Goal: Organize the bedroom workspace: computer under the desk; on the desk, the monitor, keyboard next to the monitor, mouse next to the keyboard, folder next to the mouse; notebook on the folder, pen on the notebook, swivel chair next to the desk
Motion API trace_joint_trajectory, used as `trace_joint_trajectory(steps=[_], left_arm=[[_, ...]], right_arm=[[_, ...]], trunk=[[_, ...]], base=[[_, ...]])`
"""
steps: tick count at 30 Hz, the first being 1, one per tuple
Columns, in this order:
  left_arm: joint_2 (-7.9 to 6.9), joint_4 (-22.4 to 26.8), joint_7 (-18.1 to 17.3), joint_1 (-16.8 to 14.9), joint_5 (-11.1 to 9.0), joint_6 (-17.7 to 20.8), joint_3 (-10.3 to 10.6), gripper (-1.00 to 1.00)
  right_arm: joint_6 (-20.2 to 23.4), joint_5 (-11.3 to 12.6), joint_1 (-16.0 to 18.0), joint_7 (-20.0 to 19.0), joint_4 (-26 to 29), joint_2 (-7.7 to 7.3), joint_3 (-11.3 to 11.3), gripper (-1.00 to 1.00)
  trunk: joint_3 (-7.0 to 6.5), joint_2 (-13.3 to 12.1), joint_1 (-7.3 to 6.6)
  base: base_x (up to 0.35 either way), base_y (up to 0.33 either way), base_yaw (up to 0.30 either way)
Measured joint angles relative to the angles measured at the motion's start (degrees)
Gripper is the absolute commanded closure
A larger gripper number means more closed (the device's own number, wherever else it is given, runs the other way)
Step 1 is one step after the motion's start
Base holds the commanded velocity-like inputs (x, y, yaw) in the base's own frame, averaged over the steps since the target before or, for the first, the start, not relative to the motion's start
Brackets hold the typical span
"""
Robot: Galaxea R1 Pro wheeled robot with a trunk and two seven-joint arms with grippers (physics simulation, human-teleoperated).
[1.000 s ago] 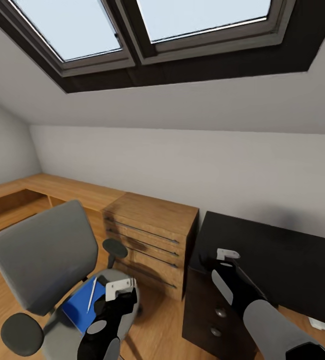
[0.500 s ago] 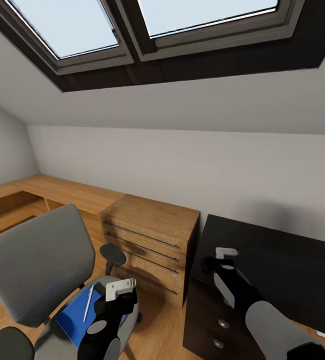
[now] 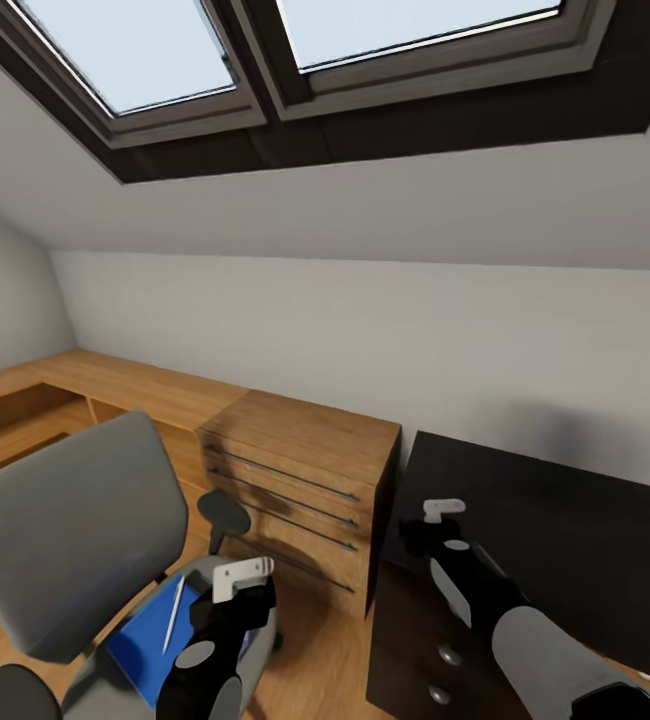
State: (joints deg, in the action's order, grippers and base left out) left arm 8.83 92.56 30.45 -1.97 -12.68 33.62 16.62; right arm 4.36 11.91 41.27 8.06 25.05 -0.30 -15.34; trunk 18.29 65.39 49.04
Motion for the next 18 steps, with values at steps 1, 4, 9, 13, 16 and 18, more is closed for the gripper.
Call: trace_joint_trajectory(steps=[1,4,9,13,16,18], left_arm=[[0.01,-0.03,0.0,0.0,0.0,0.0,0.09,-1.0],[0.03,-0.05,0.0,0.0,0.0,0.01,0.23,-1.0],[0.05,-0.07,0.0,0.0,0.0,0.01,1.09,-1.0],[0.05,-0.05,0.0,0.0,0.01,0.01,1.21,-1.0],[0.17,0.07,0.03,0.0,-0.07,-0.04,1.42,-1.0],[0.19,0.09,0.05,0.0,-0.09,-0.04,1.44,-1.0]], right_arm=[[-0.19,-0.06,0.0,-0.1,-0.23,-0.02,0.0,-1.0],[-0.36,-0.1,0.0,-0.18,-0.44,-0.05,0.0,-1.0],[-0.39,-0.21,0.02,-0.17,-2.01,-0.05,0.06,-1.0],[-0.31,-0.24,0.09,-0.15,-4.54,0.06,0.09,-1.0],[-0.28,-0.22,0.09,-0.14,-4.82,0.0,0.09,-1.0],[-0.28,-0.22,0.09,-0.14,-4.84,0.0,0.09,-1.0]], trunk=[[0.0,0.0,0.01],[0.0,0.0,0.01],[0.0,0.0,0.01],[0.0,0.0,0.02],[0.0,-0.01,0.02],[0.0,-0.01,0.02]], base=[[0.143,0.0,0.0],[0.088,0.0,0.0],[0.09,0.0,0.0],[0.053,0.0,0.0],[0.006,0.0,0.0],[0.002,0.0,0.0]])
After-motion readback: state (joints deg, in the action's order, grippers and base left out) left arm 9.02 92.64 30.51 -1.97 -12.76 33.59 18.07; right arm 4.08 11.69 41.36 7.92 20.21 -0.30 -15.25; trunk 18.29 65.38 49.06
